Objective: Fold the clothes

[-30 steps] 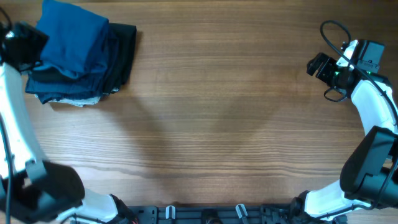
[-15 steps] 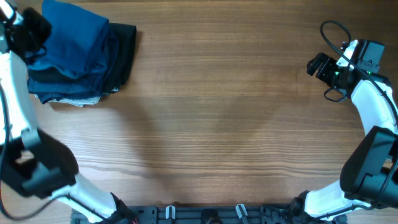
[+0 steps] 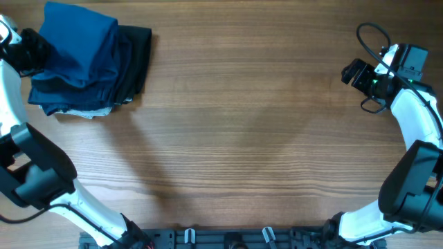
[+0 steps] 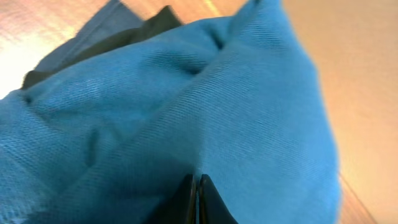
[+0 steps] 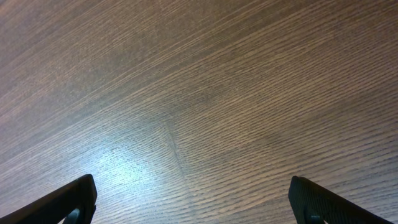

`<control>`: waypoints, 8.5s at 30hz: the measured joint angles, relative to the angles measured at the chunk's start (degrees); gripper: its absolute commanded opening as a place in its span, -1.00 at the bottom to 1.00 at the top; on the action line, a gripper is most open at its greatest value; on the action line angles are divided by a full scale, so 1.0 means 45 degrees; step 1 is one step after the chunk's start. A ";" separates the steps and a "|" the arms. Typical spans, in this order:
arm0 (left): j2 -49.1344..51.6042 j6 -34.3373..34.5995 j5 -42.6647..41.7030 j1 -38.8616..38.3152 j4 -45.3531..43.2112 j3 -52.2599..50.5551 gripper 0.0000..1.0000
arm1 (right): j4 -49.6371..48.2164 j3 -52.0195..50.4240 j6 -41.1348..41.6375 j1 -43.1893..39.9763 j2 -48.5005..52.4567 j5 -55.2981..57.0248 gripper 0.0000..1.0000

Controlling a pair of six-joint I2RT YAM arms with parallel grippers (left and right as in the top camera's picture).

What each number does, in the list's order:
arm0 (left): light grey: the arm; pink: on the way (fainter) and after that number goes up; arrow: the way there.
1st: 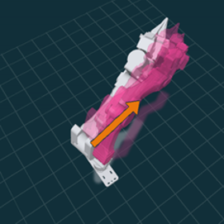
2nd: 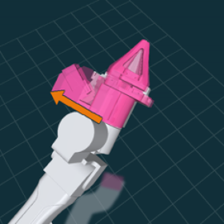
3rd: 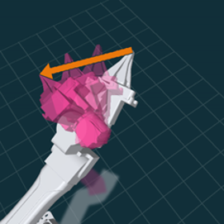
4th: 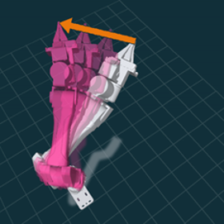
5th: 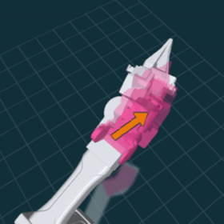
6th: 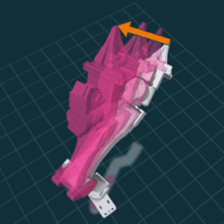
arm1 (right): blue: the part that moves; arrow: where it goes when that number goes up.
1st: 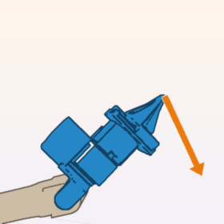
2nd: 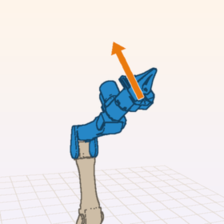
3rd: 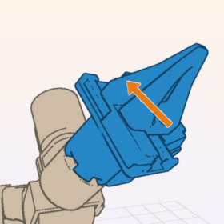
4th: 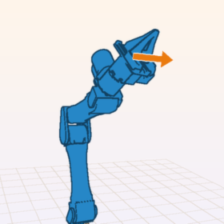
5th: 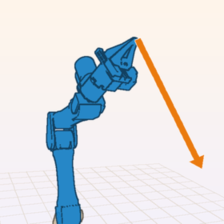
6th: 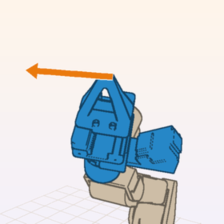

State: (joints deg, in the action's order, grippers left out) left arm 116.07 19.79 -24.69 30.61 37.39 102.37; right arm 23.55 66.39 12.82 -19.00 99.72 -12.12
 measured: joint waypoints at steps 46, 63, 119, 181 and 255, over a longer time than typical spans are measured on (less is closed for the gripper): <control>-0.4085 0.1098 -0.2123 -0.4313 0.0267 -0.0019 0.99 | 0.0000 0.0000 0.0000 0.0000 0.0000 0.0000 1.00; -0.4085 0.1093 -0.2123 -0.4313 0.0267 -0.0019 0.99 | 0.0010 -0.0005 0.0005 0.0340 -0.1365 0.0097 1.00; -0.4085 0.1098 -0.2118 -0.4313 0.0267 -0.0019 0.99 | -0.1428 -0.8004 -0.0155 0.5561 -2.1789 0.1481 0.99; -0.4085 0.1098 -0.2123 -0.4313 0.0272 -0.0019 1.00 | -0.5353 -1.4664 -0.3259 0.4784 -2.1940 0.2497 0.99; -1.7685 0.1088 -0.0884 -0.7402 0.0427 -0.8354 0.99 | -0.5285 -1.4664 -0.2744 0.4075 -2.1959 0.2521 0.99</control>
State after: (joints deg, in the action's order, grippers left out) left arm 36.49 24.69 -28.67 -2.70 39.31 64.77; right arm -0.23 0.40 0.47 -0.67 0.91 -0.78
